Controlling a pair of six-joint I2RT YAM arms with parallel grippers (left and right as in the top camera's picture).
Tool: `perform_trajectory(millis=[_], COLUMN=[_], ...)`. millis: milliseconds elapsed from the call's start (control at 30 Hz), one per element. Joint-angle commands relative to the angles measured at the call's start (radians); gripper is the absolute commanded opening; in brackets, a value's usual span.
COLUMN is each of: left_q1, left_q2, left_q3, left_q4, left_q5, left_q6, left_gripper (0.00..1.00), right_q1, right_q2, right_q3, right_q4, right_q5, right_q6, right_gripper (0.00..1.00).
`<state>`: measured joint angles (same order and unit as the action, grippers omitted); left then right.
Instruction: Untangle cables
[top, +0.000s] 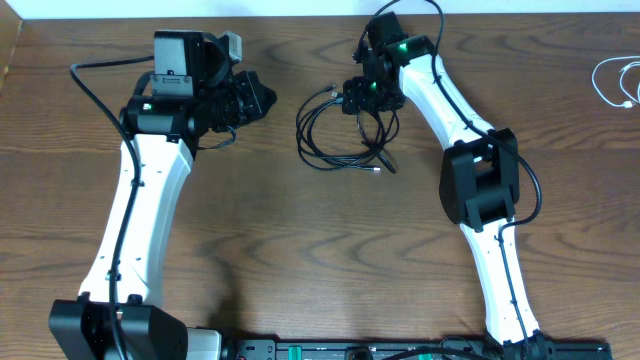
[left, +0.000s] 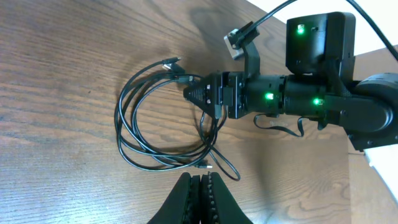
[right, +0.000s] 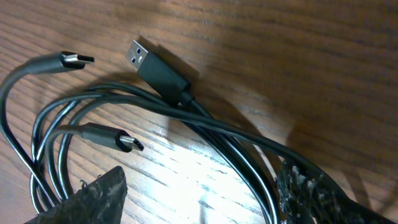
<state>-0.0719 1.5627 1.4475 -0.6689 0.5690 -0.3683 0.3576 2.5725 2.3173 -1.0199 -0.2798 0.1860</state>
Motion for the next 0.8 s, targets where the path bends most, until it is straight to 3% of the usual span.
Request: perform_trajectory(millis=[0,133,300,400,633,700,733,767], left_q1=[-0.006,-0.006,-0.006,-0.006,-0.006,-0.006,-0.006,-0.006], left_q2=[0.011,0.011,0.014,0.019,0.029,0.035,0.037,0.04], left_q3=[-0.01,-0.01,-0.017,-0.024,-0.026,-0.026,-0.026,-0.026], left_q4=[0.004,0.004,0.004,0.003,0.003,0.004,0.004,0.003], left_q5=[-0.032,-0.035,-0.043,-0.065,-0.073,-0.074,-0.073,-0.073], left_q6=[0.008,0.008,0.007,-0.01,-0.01,-0.01,-0.01,-0.01], left_gripper=[0.08,0.08,0.17,0.27,0.3,0.3,0.3,0.3], right_q1=[0.006,0.006,0.006,0.006,0.006,0.006,0.006,0.006], right_q2=[0.005,0.005,0.005,0.005,0.005,0.005,0.005,0.005], right_q3=[-0.005,-0.005,-0.004,-0.004,-0.004,-0.004,-0.004,-0.004], right_q4=[0.011,0.008,0.005,-0.025,-0.045,-0.042,-0.041,-0.037], right_q5=[0.001,0.001,-0.032,-0.07,-0.078,-0.078,-0.078,-0.078], right_q6=[0.021,0.04,0.046,0.046,0.046,0.058,0.066,0.07], right_gripper=[0.73,0.71,0.7,0.71,0.68,0.63,0.55,0.38])
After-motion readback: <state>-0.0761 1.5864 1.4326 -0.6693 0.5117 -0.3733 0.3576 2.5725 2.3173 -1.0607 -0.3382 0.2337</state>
